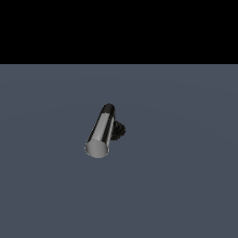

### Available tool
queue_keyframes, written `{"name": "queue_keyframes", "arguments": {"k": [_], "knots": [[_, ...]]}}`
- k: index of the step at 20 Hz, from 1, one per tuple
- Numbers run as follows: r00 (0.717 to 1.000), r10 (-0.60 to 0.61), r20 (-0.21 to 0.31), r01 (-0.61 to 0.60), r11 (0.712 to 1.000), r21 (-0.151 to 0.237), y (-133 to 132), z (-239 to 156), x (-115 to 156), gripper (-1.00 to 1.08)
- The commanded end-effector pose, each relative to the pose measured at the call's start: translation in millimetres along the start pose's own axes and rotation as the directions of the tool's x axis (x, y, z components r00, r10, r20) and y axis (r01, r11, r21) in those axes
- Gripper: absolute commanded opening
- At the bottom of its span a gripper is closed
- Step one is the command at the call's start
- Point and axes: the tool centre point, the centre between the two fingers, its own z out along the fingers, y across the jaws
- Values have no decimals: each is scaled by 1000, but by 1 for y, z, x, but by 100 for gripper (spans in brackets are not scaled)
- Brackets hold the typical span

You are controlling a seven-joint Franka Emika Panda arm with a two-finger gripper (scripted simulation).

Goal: Turn on the faucet by rotating a designated handle.

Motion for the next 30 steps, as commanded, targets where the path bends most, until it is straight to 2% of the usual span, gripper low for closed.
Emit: {"name": "queue_keyframes", "arguments": {"k": [1, 7, 13, 30], "knots": [[1000, 0, 0, 0, 1000, 0, 0, 0, 0, -100], [1000, 4, 0, -4, 1000, 0, -3, 9, 2, -100], [1000, 17, 0, -17, 1000, 2, -13, 35, 7, -100], [997, 77, 2, -77, 997, 10, -65, 166, 38, -100]]}}
